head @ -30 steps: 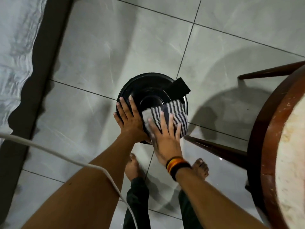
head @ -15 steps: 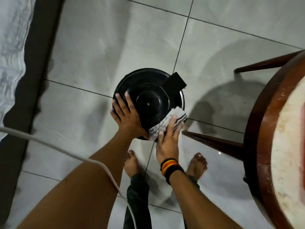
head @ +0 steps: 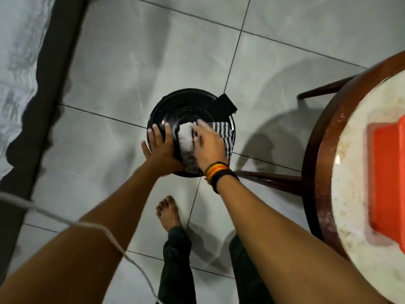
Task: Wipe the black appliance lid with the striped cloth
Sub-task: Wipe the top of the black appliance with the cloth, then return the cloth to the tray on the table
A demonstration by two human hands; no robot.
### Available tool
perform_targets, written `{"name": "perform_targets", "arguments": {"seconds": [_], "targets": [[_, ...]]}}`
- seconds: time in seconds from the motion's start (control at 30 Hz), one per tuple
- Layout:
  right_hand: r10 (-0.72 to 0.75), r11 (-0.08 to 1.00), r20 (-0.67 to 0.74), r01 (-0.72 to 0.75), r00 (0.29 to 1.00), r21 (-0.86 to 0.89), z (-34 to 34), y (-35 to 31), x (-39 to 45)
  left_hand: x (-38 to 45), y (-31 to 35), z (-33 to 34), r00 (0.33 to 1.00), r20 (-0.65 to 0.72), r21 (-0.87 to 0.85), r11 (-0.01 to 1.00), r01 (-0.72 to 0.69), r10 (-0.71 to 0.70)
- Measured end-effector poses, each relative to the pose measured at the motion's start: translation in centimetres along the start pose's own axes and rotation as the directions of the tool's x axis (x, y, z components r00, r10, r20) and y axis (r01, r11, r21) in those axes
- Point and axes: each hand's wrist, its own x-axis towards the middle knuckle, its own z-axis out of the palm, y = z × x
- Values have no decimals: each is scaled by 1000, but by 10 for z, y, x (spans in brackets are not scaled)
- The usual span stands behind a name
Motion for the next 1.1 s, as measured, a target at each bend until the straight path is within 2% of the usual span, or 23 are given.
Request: {"name": "perform_targets", "arguments": {"seconds": [0.07,0.1,0.17,0.27,0.33,0.43,0.5,0.57,0.7,0.83,0.9,0.97,1.07,1.1], "targets": [[217,969,-203,-186,955,162,-14,11,-6,-14,5,-5,995,-96,-120,993,-17,6],[344,931,-243,-296,907,214,-19,21,-10,-21,10,-3,985,-173,-232,973,-15,-26],[555,825,-202,-501,807,261,-26,41,-16,-37,28,2,964,-213,-451,891,46,-158],[660,696,26,-624,751,355,-24,56,-16,-41,54,15,942,-178,-583,802,133,-286],[644,701,48,-614,763,362,-20,54,-10,-33,62,21,917,-186,-600,780,178,-352],[647,745,-43,-619,761,249,-14,54,-6,-23,64,27,909,-159,-679,711,183,-385],[643,749,-57,-612,763,255,-16,52,-10,-27,63,26,933,-145,-715,687,131,-329],[626,742,-53,-573,778,349,-25,40,-24,-39,65,16,959,-143,-712,698,73,-246],[472,771,-80,-367,878,520,-62,4,-79,-90,83,-11,976,-185,-739,671,-59,-118],[398,720,-163,-196,903,666,-138,-10,-146,-168,140,-54,968,-248,-760,615,-211,27],[385,724,-269,-108,883,681,-189,-3,-175,-204,180,-65,959,-271,-782,563,-269,82],[371,796,-431,-43,822,603,-242,18,-199,-232,224,-64,957,-270,-814,507,-284,103],[374,867,-601,-37,706,496,-314,66,-223,-262,299,-47,974,-159,-880,423,-214,162],[382,877,-614,-61,691,477,-330,83,-228,-271,322,-39,976,-108,-900,398,-177,189]]}}
